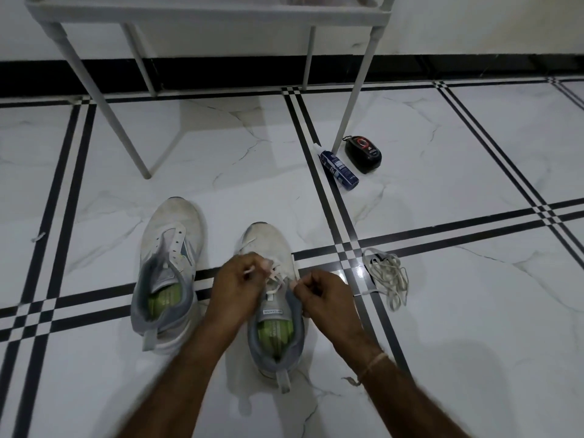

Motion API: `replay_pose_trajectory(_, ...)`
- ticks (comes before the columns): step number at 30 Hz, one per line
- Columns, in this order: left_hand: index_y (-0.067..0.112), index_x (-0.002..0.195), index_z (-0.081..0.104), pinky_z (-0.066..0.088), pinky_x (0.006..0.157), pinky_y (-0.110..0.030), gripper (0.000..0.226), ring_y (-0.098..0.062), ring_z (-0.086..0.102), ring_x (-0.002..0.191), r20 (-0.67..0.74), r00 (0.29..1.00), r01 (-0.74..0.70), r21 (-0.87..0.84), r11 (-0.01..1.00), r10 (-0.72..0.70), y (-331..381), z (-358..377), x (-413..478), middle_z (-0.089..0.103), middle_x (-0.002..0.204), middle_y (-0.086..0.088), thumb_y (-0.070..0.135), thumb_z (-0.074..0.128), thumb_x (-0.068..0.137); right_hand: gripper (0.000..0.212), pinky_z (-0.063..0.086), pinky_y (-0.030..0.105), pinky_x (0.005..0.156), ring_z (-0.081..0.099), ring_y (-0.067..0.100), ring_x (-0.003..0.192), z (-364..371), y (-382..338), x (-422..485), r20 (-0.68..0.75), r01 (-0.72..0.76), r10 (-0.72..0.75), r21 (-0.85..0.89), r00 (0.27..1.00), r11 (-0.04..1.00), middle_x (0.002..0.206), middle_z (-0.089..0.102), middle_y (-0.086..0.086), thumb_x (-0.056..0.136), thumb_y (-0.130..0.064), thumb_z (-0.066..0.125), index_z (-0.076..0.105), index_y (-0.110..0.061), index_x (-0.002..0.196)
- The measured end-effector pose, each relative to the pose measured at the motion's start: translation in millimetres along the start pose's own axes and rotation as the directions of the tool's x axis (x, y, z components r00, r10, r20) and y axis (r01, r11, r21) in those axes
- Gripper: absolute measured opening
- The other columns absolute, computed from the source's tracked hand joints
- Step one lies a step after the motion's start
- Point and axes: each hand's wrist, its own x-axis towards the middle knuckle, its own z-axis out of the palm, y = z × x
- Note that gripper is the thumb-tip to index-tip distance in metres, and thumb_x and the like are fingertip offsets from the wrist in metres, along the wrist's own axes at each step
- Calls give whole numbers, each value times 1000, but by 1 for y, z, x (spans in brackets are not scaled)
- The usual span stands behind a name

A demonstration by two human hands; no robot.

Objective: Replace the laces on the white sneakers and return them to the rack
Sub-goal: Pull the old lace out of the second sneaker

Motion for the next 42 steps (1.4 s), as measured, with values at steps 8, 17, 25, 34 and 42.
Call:
replay_pose_trajectory(8, 28, 85, 69, 47, 64, -21, 20, -4, 60, 73, 209, 926, -377, 578, 724, 315, -7, -20, -3, 64, 77, 12, 45, 77, 81, 21, 60, 51, 68, 68, 21, 71, 1, 2, 0, -6, 4, -3, 1, 1000, 1000, 71, 68, -2, 88, -29, 75, 64, -22, 72)
replay_pose_trajectory(17, 20, 79, 39, 53, 60, -29, 30, -7, 48, 43, 4, 940, 240, -717, 654, -340, -2, -15, 1, 48, 53, 7, 19, 36, 109, 19, 60, 51, 73, 69, 19, 75, 1, 4, 0, 12, -10, 10, 22, 1000, 1000, 75, 70, -3, 89, -29, 75, 65, -22, 74)
replay_pose_trajectory(25, 30, 122, 59, 36, 101, -38, 60, -23, 40, 125, -18, 930, -259, 674, 691, 366, -24, -22, -20, 45, 133, -1, 67, 64, 76, 18, 54, 25, 69, 64, 9, 92, 2, -3, 3, 109, 357, -346, -101, 932, 929, 104, 64, -13, 94, -20, 62, 63, -30, 109)
replay_pose_trajectory(34, 26, 82, 71, 59, 69, -37, 8, -10, 68, 73, 38, 972, -232, 325, 917, 232, -24, -30, -34, 72, 77, 9, 27, 75, 88, 18, 55, 28, 84, 64, 16, 102, 13, -19, 17, 317, 314, -271, -89, 909, 945, 115, 63, 2, 92, -23, 74, 72, -6, 97)
replay_pose_trajectory(42, 22, 82, 75, 59, 64, -34, 7, -24, 72, 74, -12, 999, -29, 76, 997, 30, -34, -24, -35, 74, 73, -2, 21, 77, 89, 30, 51, 30, 65, 61, 14, 73, 9, -15, 8, 288, 134, -167, 130, 943, 982, 79, 63, 5, 94, -29, 72, 51, -8, 92)
